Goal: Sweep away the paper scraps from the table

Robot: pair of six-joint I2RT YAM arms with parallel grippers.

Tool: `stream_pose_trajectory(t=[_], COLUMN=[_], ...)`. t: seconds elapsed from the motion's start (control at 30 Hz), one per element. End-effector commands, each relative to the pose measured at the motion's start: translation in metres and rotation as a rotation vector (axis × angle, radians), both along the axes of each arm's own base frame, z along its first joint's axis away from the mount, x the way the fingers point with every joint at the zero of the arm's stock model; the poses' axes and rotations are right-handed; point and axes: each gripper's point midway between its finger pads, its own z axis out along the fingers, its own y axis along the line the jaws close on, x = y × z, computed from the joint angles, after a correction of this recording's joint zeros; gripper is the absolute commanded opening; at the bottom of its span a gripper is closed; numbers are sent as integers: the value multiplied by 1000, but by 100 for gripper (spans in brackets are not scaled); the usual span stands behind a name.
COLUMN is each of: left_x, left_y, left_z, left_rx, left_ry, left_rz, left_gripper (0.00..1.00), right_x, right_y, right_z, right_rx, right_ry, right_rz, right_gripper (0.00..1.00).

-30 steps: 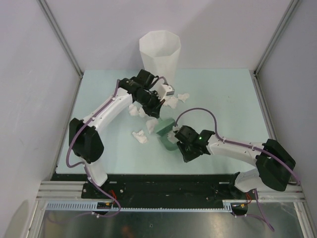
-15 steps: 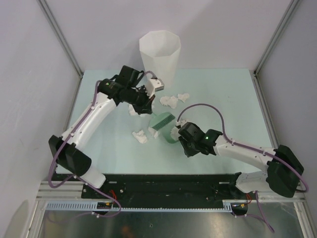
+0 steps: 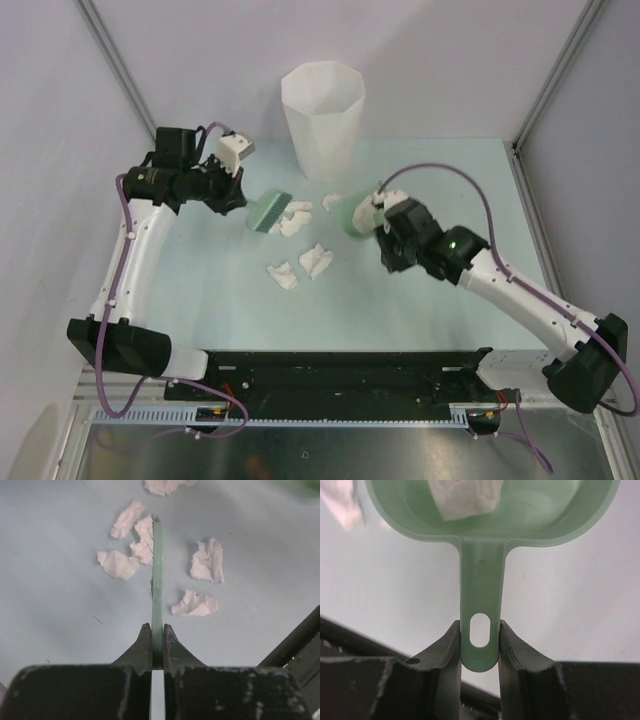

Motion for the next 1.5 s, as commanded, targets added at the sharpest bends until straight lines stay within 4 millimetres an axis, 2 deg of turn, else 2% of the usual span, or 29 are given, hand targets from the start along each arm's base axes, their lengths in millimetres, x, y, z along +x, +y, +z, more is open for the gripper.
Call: stream_pose_trajectory(t=[0.0,0.07,0.1,0.17,0.2,0.23,0.27,0.37,0.4,0.43,0.47,0.5,0.53,0.57,0.6,0.67,0.7,0.77,0.8,0.83,0.93,1.07,1.1,1.13,1.2,1.23,1.33,1.37,1.47], left_x=[-15,-18,-19,-22,-22,-23,-23,-22,-22,-23,-22,-22,-21,-20,-20,-19,-19,-19,-21,-21,-24,-24,-24,-24,-25,-25,-25,-26,-29], left_y=[-2,1,2,3,3,4,4,5,5,5,5,5,4,4,4,3,3,4,4,5,5,5,5,5,4,4,2,2,2], left_z=[-7,-22,-25,-36,-37,-42,-44,-48,-50,-52,-51,-53,-53,-54,-55,-55,-55,-55,-57,-57,-59,-59,-58,-57,-55,-54,-53,-53,-54], left_rx=[-20,-9,-7,-1,1,3,7,11,12,11,10,10,6,6,4,1,0,4,6,10,11,7,7,8,3,2,-5,-6,-8], left_ry=[-12,15,16,40,36,44,48,46,51,55,50,55,55,57,62,63,66,63,67,64,65,63,60,56,52,49,50,49,50], left_rz=[-61,-61,-61,-58,-61,-60,-59,-57,-60,-59,-63,-63,-63,-64,-63,-65,-64,-61,-62,-63,-64,-65,-65,-66,-68,-68,-72,-73,-76], left_gripper=[0,0,0,0,0,0,0,0,0,0,0,0,0,0,0,0,0,0,0,0,0,0,0,0,0,0,0,0,0], right_x=[65,84,101,134,152,170,182,227,240,246,263,269,285,291,306,314,321,325,331,330,330,328,325,325,313,313,304,306,306], right_y=[-21,-23,-24,-34,-32,-34,-37,-38,-39,-41,-39,-39,-40,-41,-36,-38,-25,-30,-11,-13,2,7,5,9,11,18,30,31,29], right_z=[58,73,99,101,138,121,125,164,168,204,189,194,209,202,219,233,246,260,265,267,269,267,276,271,288,282,285,273,267], right_rx=[-12,15,37,6,39,-4,-37,-38,-40,-11,-48,-59,-70,-98,-69,-127,-132,-319,-359,-449,-757,-906,-910,-998,-1038,-1148,-1247,-1331,-1421], right_ry=[-119,-119,-169,-151,-226,-170,-182,-267,-285,-382,-381,-414,-506,-521,-620,-712,-787,-876,-945,-970,-1087,-1120,-1153,-1157,-1255,-1266,-1337,-1308,-1293], right_rz=[-77,-84,-93,-146,-154,-176,-185,-231,-245,-257,-265,-267,-289,-301,-327,-349,-348,-354,-350,-389,-333,-291,-312,-265,-301,-231,-167,-107,-69], right_gripper=[0,0,0,0,0,0,0,0,0,0,0,0,0,0,0,0,0,0,0,0,0,0,0,0,0,0,0,0,0])
